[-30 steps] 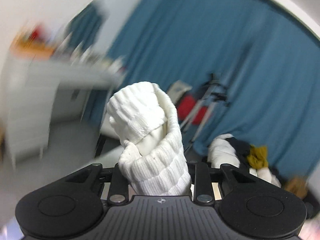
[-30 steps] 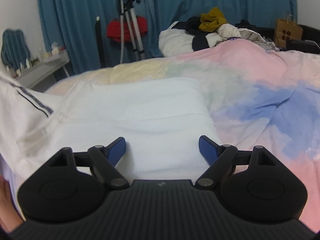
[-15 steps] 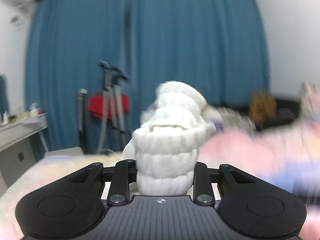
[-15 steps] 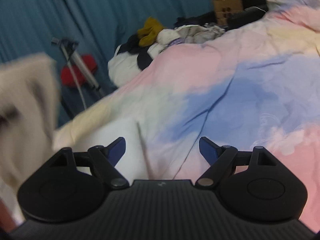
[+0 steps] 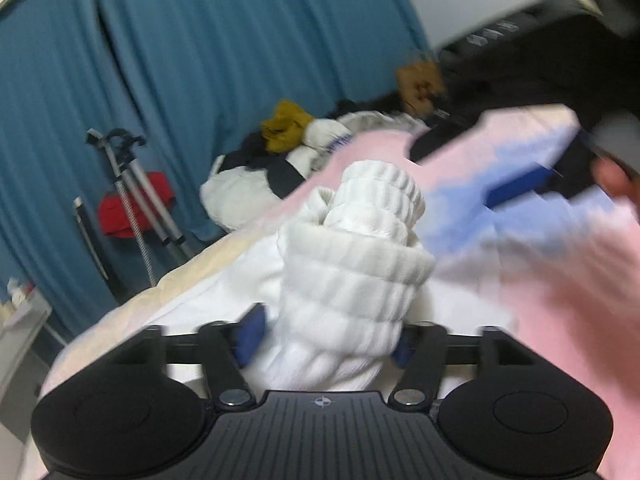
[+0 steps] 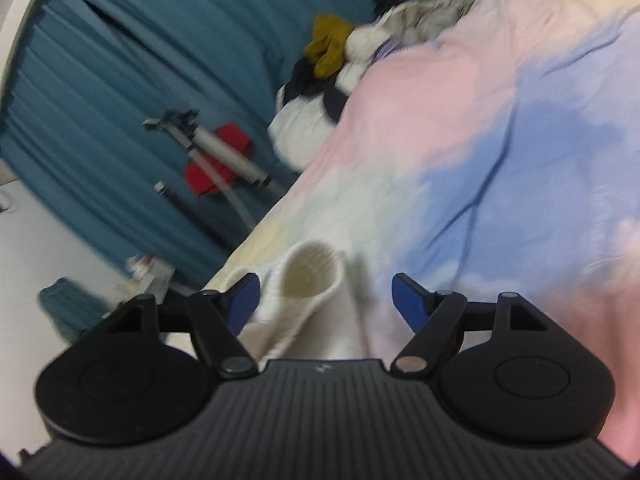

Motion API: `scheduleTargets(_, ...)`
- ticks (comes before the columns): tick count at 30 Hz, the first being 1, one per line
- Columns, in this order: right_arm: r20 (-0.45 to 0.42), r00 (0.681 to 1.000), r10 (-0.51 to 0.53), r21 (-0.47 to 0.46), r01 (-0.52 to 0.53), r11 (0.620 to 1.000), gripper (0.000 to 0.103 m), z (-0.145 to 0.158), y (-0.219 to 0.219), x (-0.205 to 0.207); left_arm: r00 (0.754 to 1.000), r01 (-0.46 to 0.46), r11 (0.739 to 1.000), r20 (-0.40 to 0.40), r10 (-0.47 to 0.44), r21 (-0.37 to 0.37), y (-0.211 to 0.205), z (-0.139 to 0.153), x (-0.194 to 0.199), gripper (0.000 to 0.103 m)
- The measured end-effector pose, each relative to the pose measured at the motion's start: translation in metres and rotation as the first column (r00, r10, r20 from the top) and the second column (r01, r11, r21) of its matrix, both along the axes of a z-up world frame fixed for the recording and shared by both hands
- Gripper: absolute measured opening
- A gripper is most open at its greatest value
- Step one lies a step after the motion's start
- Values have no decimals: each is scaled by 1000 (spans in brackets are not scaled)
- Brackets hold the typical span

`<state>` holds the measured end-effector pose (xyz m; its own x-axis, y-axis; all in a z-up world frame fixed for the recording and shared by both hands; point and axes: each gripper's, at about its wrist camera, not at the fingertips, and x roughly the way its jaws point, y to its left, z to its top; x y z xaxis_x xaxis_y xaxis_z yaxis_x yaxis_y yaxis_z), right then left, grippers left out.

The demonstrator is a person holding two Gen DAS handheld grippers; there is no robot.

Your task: Fold clothes

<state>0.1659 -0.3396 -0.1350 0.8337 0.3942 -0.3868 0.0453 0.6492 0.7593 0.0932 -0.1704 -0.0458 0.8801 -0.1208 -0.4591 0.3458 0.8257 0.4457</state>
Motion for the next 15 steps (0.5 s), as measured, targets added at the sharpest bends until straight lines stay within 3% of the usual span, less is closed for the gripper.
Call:
scheduleTargets(3, -9, 999, 53, 2, -53, 999, 75, 2, 6, 10, 997, 70, 993, -23, -69, 91, 21, -5, -23, 81)
scheduleTargets(5, -27, 995, 92, 3, -92, 996, 66, 1, 12, 16, 995, 90, 988, -42, -85, 129, 38, -7, -37, 82)
scheduleTargets(8, -52, 987, 155, -24, -156, 987, 65, -1, 24, 32, 996, 87, 980, -50, -79, 178, 55, -9, -66, 82)
scheduleTargets(10, -59, 979, 196, -43, -199, 979, 64, -1, 30, 44, 997, 56, 979, -54, -47, 196, 70, -12, -72, 81)
scheduleTargets(12, -59, 968, 244, -43, -246, 968, 65, -2, 33, 54, 996, 23, 986, -87, -9, 168, 83, -14, -75, 80)
scheduleTargets(15, -67, 974, 218, -116, -225, 967, 64, 1, 31, 53, 993, 19, 990, -117, -2, 140, 94, -15, -77, 79)
